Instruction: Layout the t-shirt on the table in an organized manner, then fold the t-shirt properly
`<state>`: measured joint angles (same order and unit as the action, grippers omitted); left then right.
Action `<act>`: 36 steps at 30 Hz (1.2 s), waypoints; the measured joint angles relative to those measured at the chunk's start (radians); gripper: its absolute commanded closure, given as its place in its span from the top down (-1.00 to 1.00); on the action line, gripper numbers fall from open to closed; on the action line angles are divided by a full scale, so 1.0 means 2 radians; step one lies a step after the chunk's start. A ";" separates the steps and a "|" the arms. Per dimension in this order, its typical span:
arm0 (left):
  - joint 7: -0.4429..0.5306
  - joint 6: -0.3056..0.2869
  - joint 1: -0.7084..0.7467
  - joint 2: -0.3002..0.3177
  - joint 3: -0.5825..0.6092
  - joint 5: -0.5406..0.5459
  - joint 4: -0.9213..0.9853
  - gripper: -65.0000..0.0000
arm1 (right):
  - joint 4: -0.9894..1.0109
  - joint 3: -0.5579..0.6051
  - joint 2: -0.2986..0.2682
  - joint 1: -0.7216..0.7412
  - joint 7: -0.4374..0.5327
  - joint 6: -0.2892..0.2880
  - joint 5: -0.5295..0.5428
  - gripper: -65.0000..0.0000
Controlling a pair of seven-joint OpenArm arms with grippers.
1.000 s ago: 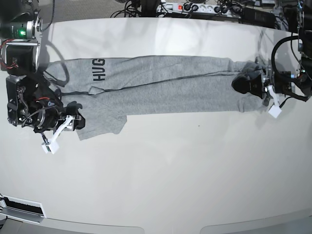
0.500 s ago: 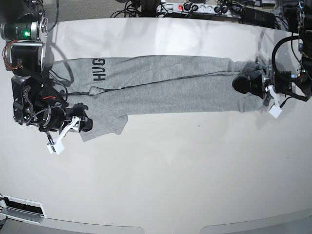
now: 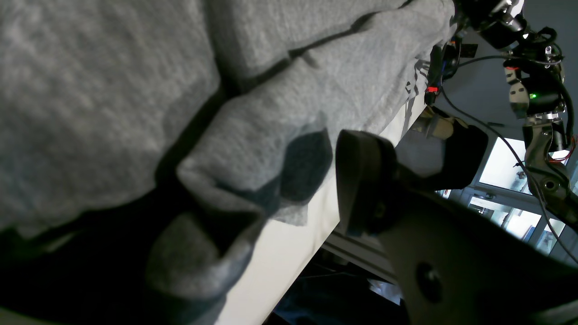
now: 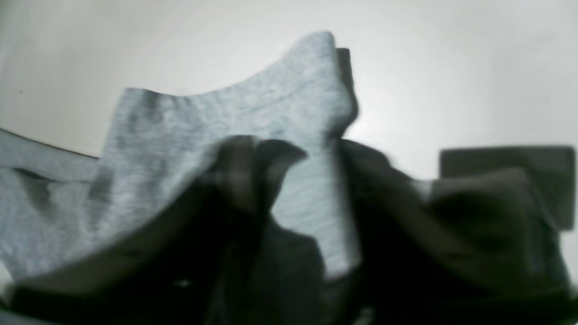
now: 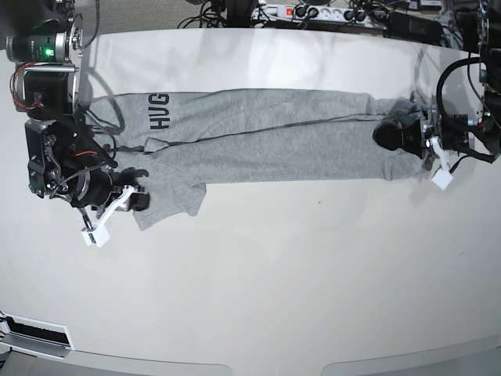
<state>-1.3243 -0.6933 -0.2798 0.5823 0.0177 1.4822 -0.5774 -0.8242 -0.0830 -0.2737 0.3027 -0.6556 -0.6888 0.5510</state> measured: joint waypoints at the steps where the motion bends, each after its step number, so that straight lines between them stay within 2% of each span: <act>1: 0.000 0.000 0.000 0.000 0.000 0.000 0.000 0.08 | 0.000 0.000 0.000 0.001 -0.006 0.000 0.000 -1.00; 5: 0.000 0.000 0.000 0.000 0.000 0.000 0.000 0.08 | -0.043 0.000 0.000 -0.002 -0.056 0.000 0.001 -1.00; 9: 0.000 0.000 0.000 0.000 0.000 0.000 0.000 0.08 | -0.128 0.001 -0.002 -0.014 -0.096 0.000 0.016 -1.00; 15: 0.000 0.000 0.000 0.000 0.000 0.000 -0.001 0.08 | -0.274 0.001 -0.011 -0.080 -0.158 -0.002 0.057 -1.00; 19: 0.000 0.000 0.000 0.000 0.000 0.000 -0.001 0.08 | -0.334 0.002 -0.026 -0.130 -0.159 -0.002 0.060 -1.00; 23: 0.000 0.000 0.000 0.000 0.000 0.000 -0.001 0.08 | -0.348 0.001 -0.049 -0.163 -0.159 -0.002 0.064 -1.00; 27: 0.000 0.000 0.000 0.000 0.000 0.000 -0.001 0.08 | -0.348 0.002 -0.071 -0.191 -0.162 -0.002 0.111 -1.00; 30: 0.000 0.000 0.000 0.000 0.000 0.000 -0.001 0.08 | -0.348 0.002 -0.086 -0.192 -0.163 -0.002 0.147 -1.00; 36: 0.000 0.000 0.000 0.000 0.000 0.000 -0.001 0.08 | -0.348 0.002 -0.086 -0.166 -0.154 -0.002 0.144 -1.00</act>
<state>-1.3243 -0.6933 -0.2794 0.5823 0.0177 1.4818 -0.5793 -1.5192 -0.0799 -0.4454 -0.0299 -0.9646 -0.6926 0.8383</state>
